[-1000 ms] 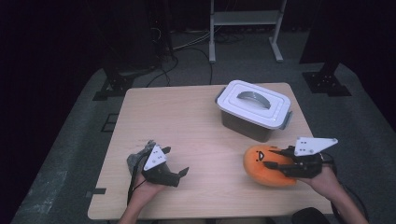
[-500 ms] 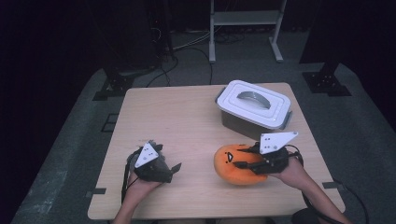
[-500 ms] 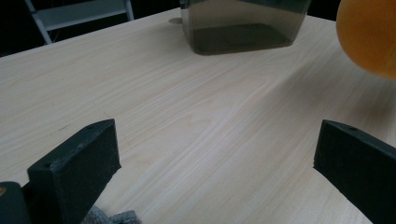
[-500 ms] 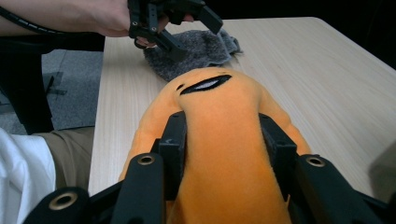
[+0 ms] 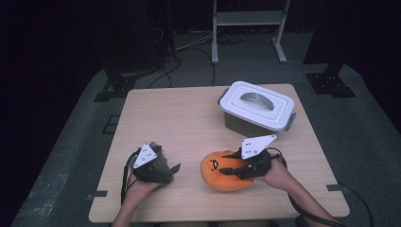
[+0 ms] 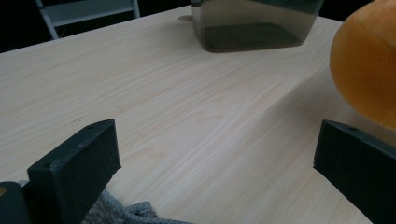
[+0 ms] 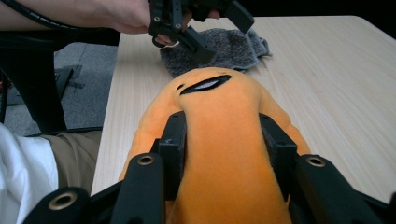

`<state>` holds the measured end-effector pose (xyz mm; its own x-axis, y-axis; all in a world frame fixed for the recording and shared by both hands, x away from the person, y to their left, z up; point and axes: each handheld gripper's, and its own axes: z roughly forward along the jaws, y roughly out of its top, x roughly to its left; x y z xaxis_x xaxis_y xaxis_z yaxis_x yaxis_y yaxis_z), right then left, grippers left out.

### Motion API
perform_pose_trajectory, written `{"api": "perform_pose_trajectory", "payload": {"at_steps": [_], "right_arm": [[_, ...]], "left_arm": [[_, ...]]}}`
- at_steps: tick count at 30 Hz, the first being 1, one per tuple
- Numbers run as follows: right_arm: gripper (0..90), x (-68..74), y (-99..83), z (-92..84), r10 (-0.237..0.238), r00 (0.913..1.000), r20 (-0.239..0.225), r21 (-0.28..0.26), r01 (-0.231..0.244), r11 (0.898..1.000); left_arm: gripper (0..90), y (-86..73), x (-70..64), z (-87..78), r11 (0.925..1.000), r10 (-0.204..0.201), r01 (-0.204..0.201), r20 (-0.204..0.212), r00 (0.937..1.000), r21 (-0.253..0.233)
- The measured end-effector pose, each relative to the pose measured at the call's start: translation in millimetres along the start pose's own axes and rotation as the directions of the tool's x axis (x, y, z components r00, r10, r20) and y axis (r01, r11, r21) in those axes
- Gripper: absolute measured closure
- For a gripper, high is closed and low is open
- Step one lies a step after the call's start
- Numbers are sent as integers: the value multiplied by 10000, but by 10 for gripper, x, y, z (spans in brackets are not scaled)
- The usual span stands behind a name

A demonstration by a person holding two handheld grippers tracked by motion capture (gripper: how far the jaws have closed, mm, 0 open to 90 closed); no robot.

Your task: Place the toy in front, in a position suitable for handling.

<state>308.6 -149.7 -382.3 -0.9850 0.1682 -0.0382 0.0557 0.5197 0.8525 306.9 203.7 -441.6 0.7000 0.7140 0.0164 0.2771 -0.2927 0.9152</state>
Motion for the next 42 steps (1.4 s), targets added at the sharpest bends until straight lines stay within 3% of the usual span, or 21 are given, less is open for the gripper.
{"api": "perform_pose_trajectory", "payload": {"at_steps": [9,18,22,26,32,33,36,37,42], "right_arm": [[591,-21,-52,245,-86,9997,-250,273,92,9996],[554,8,-215,428,-50,9994,-340,570,69,9984],[372,5,-257,410,448,9981,-416,145,-442,9989],[281,15,-263,324,748,9967,-329,-179,-754,9970],[272,0,-360,109,897,9959,-83,-620,-900,9940],[272,-19,-418,55,1126,9936,23,-732,-1121,9910],[272,-25,-466,35,1153,9932,148,-733,-1139,9908],[274,-20,-485,38,1162,9930,190,-784,-1143,9903],[282,-6,-465,84,960,9951,233,-672,-942,9933]], "left_arm": [[0,-11,44,-18,9999,-125,125,-50,9999,-29],[0,-19,41,-6,10000,-90,90,-4,10000,28],[0,-26,42,-3,9999,-89,88,40,10000,90],[0,-31,35,1,9999,-25,24,96,10000,141],[0,-34,31,11,9997,114,-118,224,9997,192],[0,-34,26,13,9995,223,-229,271,9994,229],[41,-26,19,8,9986,474,-484,414,9980,230],[42,-11,16,9,9975,551,-582,715,9959,412],[99,1,40,-13,9924,950,-1023,1029,9901,688]]}}
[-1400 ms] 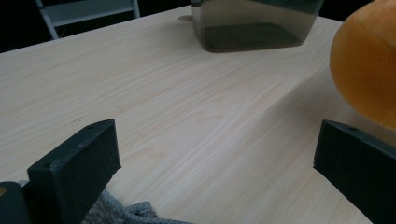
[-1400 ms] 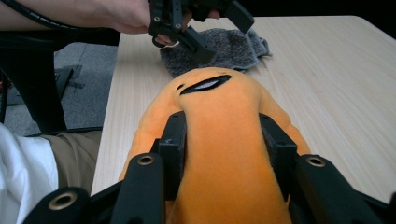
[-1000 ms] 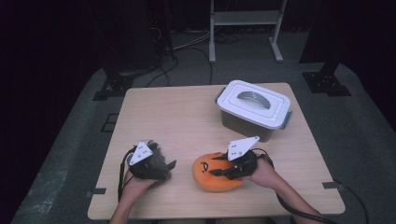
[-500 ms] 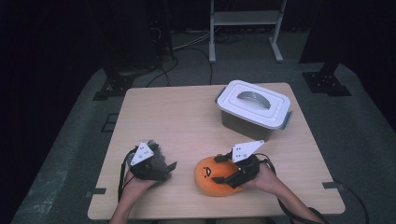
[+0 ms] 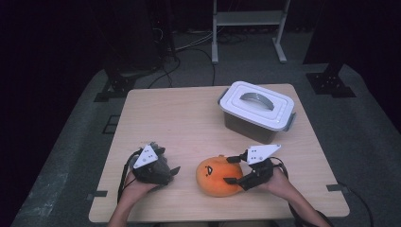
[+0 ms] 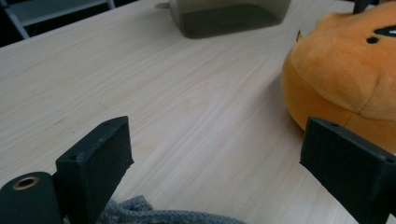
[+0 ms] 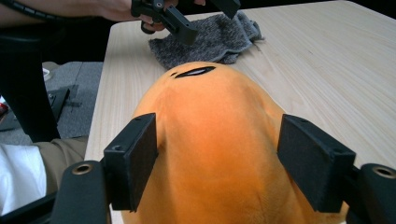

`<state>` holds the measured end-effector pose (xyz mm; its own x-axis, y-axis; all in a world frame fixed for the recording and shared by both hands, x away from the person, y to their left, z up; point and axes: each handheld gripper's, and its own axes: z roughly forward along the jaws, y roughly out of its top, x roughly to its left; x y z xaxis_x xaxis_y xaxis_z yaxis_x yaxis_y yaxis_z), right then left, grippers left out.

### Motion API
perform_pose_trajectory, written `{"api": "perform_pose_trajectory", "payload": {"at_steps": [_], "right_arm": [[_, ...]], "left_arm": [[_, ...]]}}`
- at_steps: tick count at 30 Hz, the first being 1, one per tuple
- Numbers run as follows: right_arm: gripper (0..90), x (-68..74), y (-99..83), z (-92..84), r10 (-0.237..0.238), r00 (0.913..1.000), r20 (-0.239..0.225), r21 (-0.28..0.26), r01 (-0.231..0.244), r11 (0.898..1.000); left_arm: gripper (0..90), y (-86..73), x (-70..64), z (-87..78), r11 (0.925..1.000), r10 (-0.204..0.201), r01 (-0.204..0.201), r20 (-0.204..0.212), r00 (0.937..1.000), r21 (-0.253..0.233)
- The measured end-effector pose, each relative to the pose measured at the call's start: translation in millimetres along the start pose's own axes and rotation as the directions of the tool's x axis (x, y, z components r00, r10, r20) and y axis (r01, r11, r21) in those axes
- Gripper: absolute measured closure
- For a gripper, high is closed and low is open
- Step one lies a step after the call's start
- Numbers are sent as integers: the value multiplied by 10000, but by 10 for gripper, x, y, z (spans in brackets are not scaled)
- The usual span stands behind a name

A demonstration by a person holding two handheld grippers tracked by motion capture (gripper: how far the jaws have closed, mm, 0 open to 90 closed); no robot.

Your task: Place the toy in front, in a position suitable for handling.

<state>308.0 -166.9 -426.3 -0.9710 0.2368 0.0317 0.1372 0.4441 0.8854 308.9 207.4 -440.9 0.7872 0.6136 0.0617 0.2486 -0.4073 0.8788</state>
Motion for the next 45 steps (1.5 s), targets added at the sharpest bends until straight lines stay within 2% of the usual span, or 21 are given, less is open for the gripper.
{"api": "perform_pose_trajectory", "payload": {"at_steps": [1,2,3,4,6,7,10,13,15,18,20,21,22,23,27,30,31,36,43,45], "right_arm": [[285,-4,-1,21,-65,10000,-15,32,65,10000],[285,-4,-1,21,-65,10000,-15,32,65,10000],[285,-5,-10,24,-118,9999,6,115,118,9999],[285,-5,-10,24,-118,9999,6,115,118,9999],[285,-9,-27,22,-149,9999,-45,117,150,9998],[285,-11,-51,22,-95,9999,-60,88,96,9999],[285,-15,-67,23,-75,9999,-96,84,76,9999],[284,-3,-72,27,-145,9999,-48,82,145,9999],[285,1,-74,29,-158,9999,-49,87,158,9998],[284,7,-85,33,-117,9999,-45,63,117,9999],[284,6,-91,35,-90,9999,-49,28,90,10000],[284,4,-96,37,-94,9999,-39,25,94,10000],[284,4,-96,37,-94,9999,-39,25,94,10000],[284,3,-96,37,-86,10000,-37,26,86,10000],[284,5,-101,37,-113,9999,-18,16,113,9999],[284,5,-105,38,-119,9999,-18,1,119,9999],[284,10,-106,38,-118,9999,-8,4,118,9999],[283,15,-108,39,-135,9999,11,-6,135,9999],[283,2,-116,48,-103,9999,-5,-115,103,9999],[283,3,-118,48,-97,10000,-6,-119,97,9999]], "left_arm": [[117,-33,21,-25,9989,319,-322,97,9994,343],[124,-33,21,-25,9989,319,-322,97,9994,343],[140,-89,49,-54,9956,530,-547,239,9983,757],[147,-89,49,-54,9956,530,-547,239,9983,757],[148,-157,78,-81,9927,556,-585,308,9980,1052],[176,-217,106,-116,9913,571,-614,402,9976,1168],[204,-260,120,-147,9903,587,-633,406,9975,1239],[236,-301,129,-172,9856,765,-834,523,9957,1468],[251,-312,128,-167,9852,808,-887,585,9950,1469],[265,-335,119,-133,9771,937,-1064,762,9927,1843],[300,-350,118,-98,9667,1077,-1249,876,9903,2234],[306,-368,118,-54,9588,1104,-1304,921,9896,2524],[314,-368,118,-54,9588,1104,-1304,921,9896,2524],[314,-379,117,-36,9538,1183,-1383,898,9889,2667],[346,-405,148,-17,9642,691,-887,861,9939,2499],[392,-417,167,-26,9668,682,-865,835,9942,2406],[468,-425,178,-35,9688,723,-903,856,9937,2309],[555,-429,201,-42,9697,688,-841,741,9949,2293],[743,-423,225,-44,9684,716,-815,505,9962,2357],[761,-424,229,-43,9685,734,-816,432,9964,2352]]}}
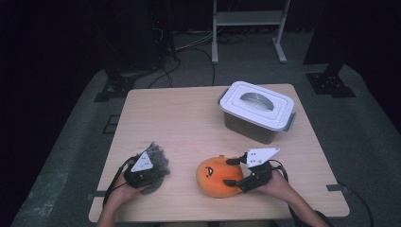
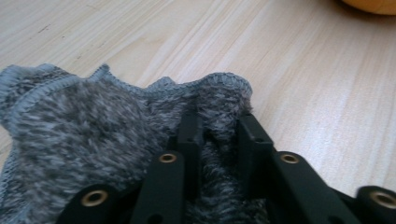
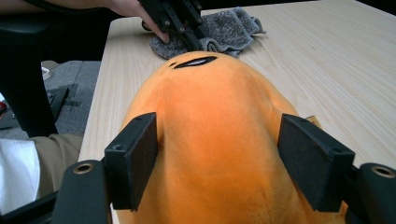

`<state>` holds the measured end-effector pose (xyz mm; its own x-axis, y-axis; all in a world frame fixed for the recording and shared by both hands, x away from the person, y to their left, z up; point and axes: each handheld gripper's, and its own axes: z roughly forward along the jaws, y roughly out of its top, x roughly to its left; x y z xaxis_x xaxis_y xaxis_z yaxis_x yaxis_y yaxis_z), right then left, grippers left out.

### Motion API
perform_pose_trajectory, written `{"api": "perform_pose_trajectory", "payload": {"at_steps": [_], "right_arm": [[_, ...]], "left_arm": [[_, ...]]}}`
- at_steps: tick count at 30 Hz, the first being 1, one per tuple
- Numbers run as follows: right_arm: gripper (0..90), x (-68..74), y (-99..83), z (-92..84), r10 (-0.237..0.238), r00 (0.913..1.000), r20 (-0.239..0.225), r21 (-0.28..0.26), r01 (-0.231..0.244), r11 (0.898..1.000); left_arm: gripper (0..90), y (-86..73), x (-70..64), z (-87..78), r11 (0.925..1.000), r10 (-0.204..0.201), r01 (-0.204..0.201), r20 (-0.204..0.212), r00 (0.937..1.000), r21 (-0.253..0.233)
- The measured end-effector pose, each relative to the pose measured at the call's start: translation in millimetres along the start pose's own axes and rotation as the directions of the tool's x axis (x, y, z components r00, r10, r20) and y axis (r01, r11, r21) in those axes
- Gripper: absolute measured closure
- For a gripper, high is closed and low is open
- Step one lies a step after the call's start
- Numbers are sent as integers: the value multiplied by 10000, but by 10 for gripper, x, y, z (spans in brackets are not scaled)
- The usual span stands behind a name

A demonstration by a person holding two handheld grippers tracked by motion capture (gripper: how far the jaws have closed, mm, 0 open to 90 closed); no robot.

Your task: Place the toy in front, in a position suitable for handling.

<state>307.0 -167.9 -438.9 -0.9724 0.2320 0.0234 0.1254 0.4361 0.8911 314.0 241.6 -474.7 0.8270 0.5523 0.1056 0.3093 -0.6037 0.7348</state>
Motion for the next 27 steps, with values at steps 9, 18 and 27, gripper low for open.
{"api": "perform_pose_trajectory", "payload": {"at_steps": [9,18,27], "right_arm": [[283,16,-21,19,48,10000,-15,-29,-48,10000],[285,29,-19,34,-68,9999,74,126,67,9999],[285,44,-12,48,-117,9999,91,169,115,9998]], "left_arm": [[817,106,-34,-107,9968,178,-184,-78,9998,-779],[815,561,-301,-145,9651,487,36,1929,9800,-2618],[813,1175,-757,44,9363,2281,-1283,2883,9300,-3270]]}}
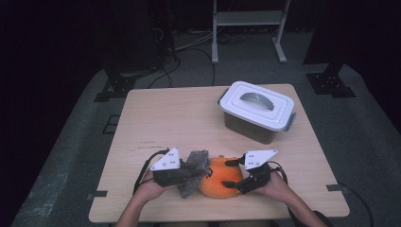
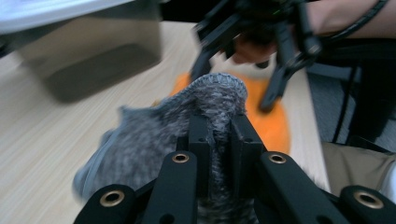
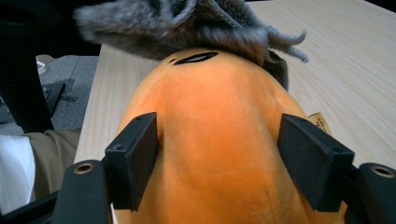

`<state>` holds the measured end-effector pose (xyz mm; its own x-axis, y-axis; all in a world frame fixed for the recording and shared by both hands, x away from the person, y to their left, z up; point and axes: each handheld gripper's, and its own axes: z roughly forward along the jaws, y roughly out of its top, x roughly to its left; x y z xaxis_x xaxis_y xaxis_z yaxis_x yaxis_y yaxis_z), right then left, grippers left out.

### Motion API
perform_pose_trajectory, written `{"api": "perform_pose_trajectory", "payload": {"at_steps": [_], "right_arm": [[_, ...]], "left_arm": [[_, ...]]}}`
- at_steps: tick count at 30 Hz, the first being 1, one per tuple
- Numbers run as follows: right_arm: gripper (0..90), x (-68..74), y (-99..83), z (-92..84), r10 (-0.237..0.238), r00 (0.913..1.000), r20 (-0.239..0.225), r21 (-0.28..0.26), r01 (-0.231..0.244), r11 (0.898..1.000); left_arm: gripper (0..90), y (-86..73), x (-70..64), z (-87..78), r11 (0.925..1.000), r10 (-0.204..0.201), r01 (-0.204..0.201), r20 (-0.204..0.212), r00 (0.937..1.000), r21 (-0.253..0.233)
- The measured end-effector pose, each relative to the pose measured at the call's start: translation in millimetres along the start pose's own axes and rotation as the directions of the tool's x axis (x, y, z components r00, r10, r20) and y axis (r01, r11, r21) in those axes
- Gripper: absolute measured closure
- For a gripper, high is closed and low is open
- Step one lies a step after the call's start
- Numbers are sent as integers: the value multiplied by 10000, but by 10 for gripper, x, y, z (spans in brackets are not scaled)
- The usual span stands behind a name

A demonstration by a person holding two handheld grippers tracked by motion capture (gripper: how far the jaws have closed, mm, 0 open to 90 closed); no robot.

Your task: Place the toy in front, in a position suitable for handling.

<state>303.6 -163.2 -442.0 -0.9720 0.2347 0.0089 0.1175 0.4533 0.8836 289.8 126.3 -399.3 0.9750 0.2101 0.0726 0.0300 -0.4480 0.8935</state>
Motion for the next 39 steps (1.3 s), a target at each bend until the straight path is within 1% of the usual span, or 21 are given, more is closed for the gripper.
{"api": "perform_pose_trajectory", "payload": {"at_steps": [3,4,7,10,12,13,14,16,18,20,22,26,29,31,32,33,34,36,37,38,39], "right_arm": [[285,12,1,-1,-76,10000,39,53,76,10000],[285,13,1,-1,-113,9999,40,64,112,9999],[285,16,-1,5,-122,9999,46,129,121,9998],[287,35,7,24,-257,9997,62,226,256,9994],[290,36,18,31,-293,9995,76,262,291,9992],[291,35,21,38,-282,9996,81,252,280,9993],[291,35,21,38,-282,9996,81,252,280,9993],[293,31,19,37,-267,9996,75,242,265,9994],[293,27,17,34,-252,9997,77,242,250,9994],[294,25,17,29,-238,9997,108,280,235,9993],[295,20,11,23,-221,9997,107,263,218,9994],[295,16,6,29,-152,9998,117,239,150,9996],[295,20,11,41,-123,9998,147,244,119,9996],[295,24,16,52,-126,9998,157,238,122,9996],[295,28,20,58,-122,9998,163,253,118,9996],[294,37,26,66,-146,9997,191,257,141,9996],[294,37,26,66,-146,9997,191,257,141,9996],[293,38,30,62,-219,9996,199,297,213,9993],[287,35,35,46,-224,9996,184,333,218,9992],[287,35,35,46,-224,9996,184,333,218,9992],[285,39,43,35,-339,9993,155,391,333,9987]], "left_arm": [[811,58,-45,127,9995,261,-266,241,9994,190],[809,49,-48,161,9987,361,-371,279,9990,351],[807,-35,-57,220,9967,426,-442,242,9988,683],[807,-111,-51,167,9985,87,-96,170,9998,535],[807,-153,-46,116,9971,96,-103,95,9999,749],[807,-202,-34,57,9961,22,-19,-36,10000,884],[806,-202,-34,57,9961,22,-19,-36,10000,884],[805,-259,-8,7,9943,-125,139,-139,9998,1060],[805,-296,23,-40,9895,-225,276,-375,9990,1421],[804,-326,45,-87,9865,-293,382,-581,9979,1592],[804,-342,55,-116,9886,-493,556,-480,9976,1402],[804,-262,31,-76,9941,-591,597,-102,9982,909],[805,-158,-6,9,9974,-552,535,363,9978,479],[805,-73,-40,88,9987,-437,420,641,9970,280],[805,-35,-55,128,9992,-328,310,727,9968,262],[805,10,-66,207,9990,-128,95,781,9969,430],[805,10,-66,207,9990,-128,95,781,9969,430],[805,-16,-66,285,9961,43,-104,695,9976,879],[805,-89,-51,307,9967,-235,171,805,9965,794],[805,-89,-51,307,9967,-235,171,805,9965,794],[805,-116,-41,291,9969,-368,308,839,9958,719]]}}
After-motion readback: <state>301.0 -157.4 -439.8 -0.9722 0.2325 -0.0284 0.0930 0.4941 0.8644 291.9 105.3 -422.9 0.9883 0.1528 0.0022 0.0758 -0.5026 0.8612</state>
